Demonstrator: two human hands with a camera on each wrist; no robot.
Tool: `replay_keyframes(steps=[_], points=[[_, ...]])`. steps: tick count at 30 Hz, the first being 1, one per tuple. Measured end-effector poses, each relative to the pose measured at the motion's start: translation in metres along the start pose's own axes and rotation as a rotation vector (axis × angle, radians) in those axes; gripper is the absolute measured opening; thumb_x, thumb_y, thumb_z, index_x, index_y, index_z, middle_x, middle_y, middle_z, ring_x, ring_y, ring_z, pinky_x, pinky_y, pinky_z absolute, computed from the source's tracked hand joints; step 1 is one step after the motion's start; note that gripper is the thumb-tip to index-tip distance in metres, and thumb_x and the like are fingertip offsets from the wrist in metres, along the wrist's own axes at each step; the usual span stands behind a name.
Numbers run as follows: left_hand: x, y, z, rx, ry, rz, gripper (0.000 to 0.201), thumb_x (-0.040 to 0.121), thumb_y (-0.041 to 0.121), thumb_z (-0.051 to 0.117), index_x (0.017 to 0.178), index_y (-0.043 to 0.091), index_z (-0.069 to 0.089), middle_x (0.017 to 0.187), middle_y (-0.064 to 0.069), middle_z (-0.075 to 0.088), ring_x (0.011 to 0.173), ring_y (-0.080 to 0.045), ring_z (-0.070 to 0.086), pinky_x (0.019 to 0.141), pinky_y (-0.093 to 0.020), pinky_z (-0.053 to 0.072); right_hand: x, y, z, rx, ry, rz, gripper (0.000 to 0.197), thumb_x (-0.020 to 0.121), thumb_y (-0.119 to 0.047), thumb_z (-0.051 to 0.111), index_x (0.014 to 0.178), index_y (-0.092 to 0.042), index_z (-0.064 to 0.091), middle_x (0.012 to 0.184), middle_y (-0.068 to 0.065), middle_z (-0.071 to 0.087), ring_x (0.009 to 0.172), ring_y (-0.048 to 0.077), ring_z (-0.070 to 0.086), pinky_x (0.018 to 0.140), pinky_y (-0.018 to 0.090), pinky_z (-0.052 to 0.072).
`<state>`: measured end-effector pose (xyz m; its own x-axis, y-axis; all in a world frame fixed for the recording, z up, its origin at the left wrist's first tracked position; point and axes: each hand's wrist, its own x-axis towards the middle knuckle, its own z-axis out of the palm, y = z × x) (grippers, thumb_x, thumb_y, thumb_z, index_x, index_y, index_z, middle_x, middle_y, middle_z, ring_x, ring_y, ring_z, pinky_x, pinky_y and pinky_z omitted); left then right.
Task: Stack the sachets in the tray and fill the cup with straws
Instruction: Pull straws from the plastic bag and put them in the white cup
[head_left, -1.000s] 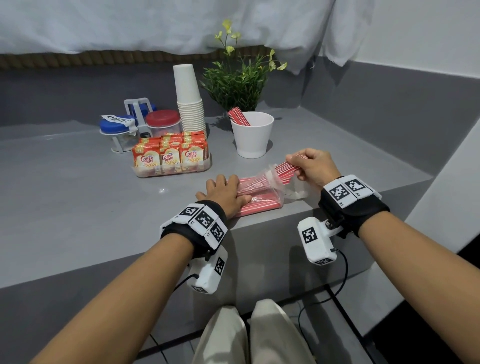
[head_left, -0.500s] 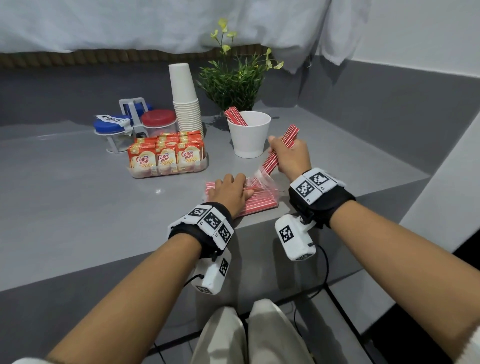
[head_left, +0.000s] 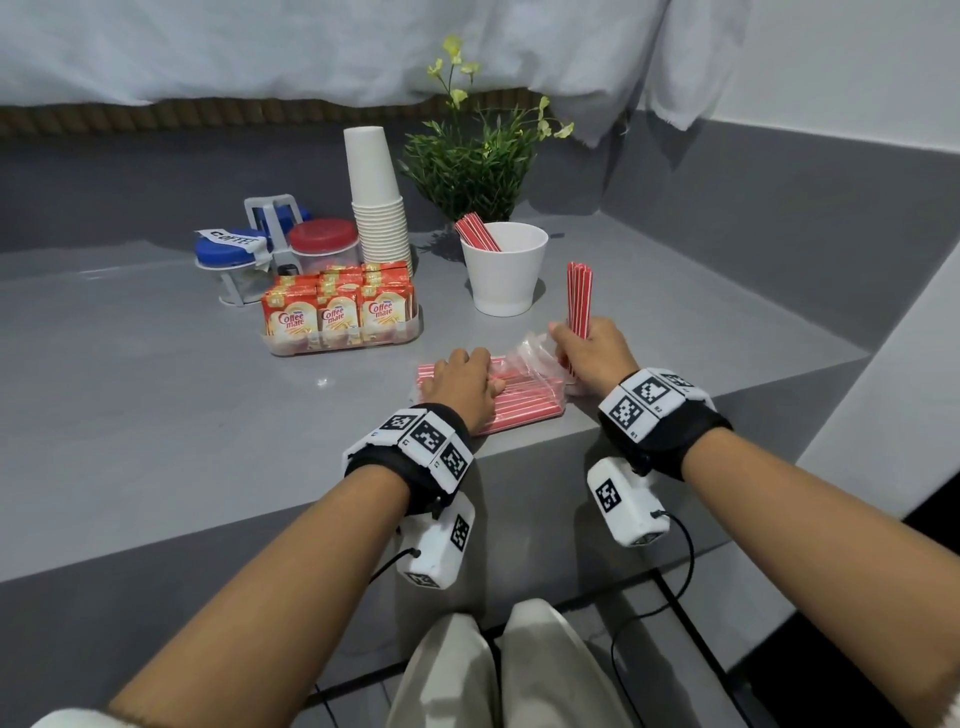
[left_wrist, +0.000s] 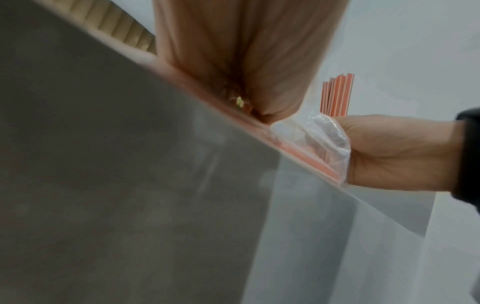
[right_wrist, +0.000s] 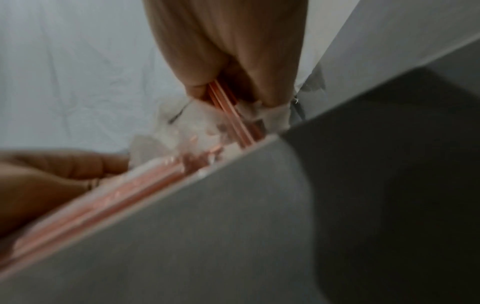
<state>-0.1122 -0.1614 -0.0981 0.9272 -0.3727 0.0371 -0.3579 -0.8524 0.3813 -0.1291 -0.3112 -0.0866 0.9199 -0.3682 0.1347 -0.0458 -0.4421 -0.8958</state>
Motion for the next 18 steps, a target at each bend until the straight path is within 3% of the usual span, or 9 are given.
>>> replay_keyframes(steps=[4,6,8,10,12,13,15,17,18], points=[[0.003,-0.002,0.000,-0.023,0.006,-0.017,0.027,0.095,0.017,0.044,0.118,0.004,0.045,0.122,-0.017,0.048,0.114,-0.033,0.045,0.100,-0.046,0.038,0.005,-0.007,-0.012,-0.145,-0.143,-0.059,0.035,0.093,-0.021,0.050,0.058,-0.017,0.048,0.058,0.000,0.049,0.054,0.014,0.047,0.062,0.029,0.042],[0.004,-0.002,0.000,-0.044,0.016,-0.022,0.025,0.094,0.017,0.045,0.115,0.003,0.047,0.119,-0.018,0.050,0.111,-0.034,0.047,0.099,-0.047,0.039,0.003,-0.007,-0.017,-0.326,-0.264,-0.054,0.034,0.094,-0.018,0.048,0.059,-0.018,0.048,0.060,-0.001,0.049,0.053,0.009,0.049,0.054,0.019,0.040],[0.004,-0.002,-0.001,-0.081,0.028,-0.028,0.023,0.094,0.018,0.046,0.112,0.003,0.048,0.116,-0.017,0.052,0.108,-0.033,0.049,0.097,-0.046,0.041,-0.002,-0.007,-0.019,-0.355,-0.348,-0.030,0.032,0.095,-0.017,0.048,0.063,-0.015,0.050,0.060,0.001,0.052,0.047,0.006,0.052,0.041,0.009,0.038],[0.004,-0.002,-0.001,-0.103,0.044,-0.030,0.022,0.095,0.019,0.045,0.110,0.003,0.048,0.114,-0.016,0.053,0.107,-0.033,0.050,0.095,-0.045,0.041,-0.006,-0.008,-0.019,-0.363,-0.401,-0.040,0.026,0.094,-0.021,0.050,0.073,-0.008,0.058,0.067,0.007,0.061,0.055,0.013,0.057,0.051,0.011,0.045],[0.003,-0.002,-0.001,-0.115,0.053,-0.033,0.019,0.095,0.017,0.045,0.108,0.004,0.048,0.114,-0.016,0.052,0.106,-0.033,0.050,0.096,-0.046,0.041,-0.005,-0.009,-0.017,-0.403,-0.434,-0.054,0.018,0.093,-0.018,0.049,0.096,-0.007,0.062,0.082,0.011,0.065,0.075,0.022,0.060,0.071,0.026,0.049],[0.002,-0.002,-0.001,-0.123,0.056,-0.033,0.018,0.095,0.016,0.044,0.108,0.004,0.048,0.114,-0.016,0.052,0.106,-0.033,0.049,0.097,-0.047,0.041,-0.006,-0.010,-0.015,-0.392,-0.454,-0.055,0.016,0.092,-0.013,0.047,0.103,-0.010,0.059,0.085,0.010,0.064,0.080,0.026,0.060,0.074,0.031,0.049],[0.000,-0.002,0.000,-0.136,0.052,-0.024,0.018,0.095,0.017,0.043,0.109,0.005,0.047,0.115,-0.016,0.050,0.108,-0.032,0.048,0.099,-0.048,0.039,-0.007,-0.012,-0.011,-0.304,-0.481,-0.055,0.022,0.089,-0.001,0.048,0.108,-0.007,0.056,0.087,0.013,0.063,0.081,0.029,0.060,0.071,0.032,0.051],[-0.003,-0.001,-0.001,-0.151,0.041,-0.017,0.020,0.096,0.019,0.042,0.112,0.007,0.047,0.118,-0.015,0.049,0.111,-0.031,0.047,0.101,-0.048,0.038,-0.008,-0.011,-0.008,-0.211,-0.447,-0.046,0.014,0.088,0.003,0.049,0.098,0.003,0.059,0.079,0.013,0.059,0.069,0.020,0.060,0.060,0.021,0.049],[-0.004,0.000,-0.002,-0.154,0.041,-0.016,0.021,0.097,0.021,0.042,0.113,0.008,0.047,0.120,-0.015,0.048,0.112,-0.031,0.046,0.102,-0.047,0.038,-0.010,-0.011,-0.007,-0.170,-0.413,-0.032,0.010,0.088,0.003,0.048,0.087,0.004,0.059,0.070,0.010,0.056,0.055,0.011,0.058,0.049,0.016,0.046]])
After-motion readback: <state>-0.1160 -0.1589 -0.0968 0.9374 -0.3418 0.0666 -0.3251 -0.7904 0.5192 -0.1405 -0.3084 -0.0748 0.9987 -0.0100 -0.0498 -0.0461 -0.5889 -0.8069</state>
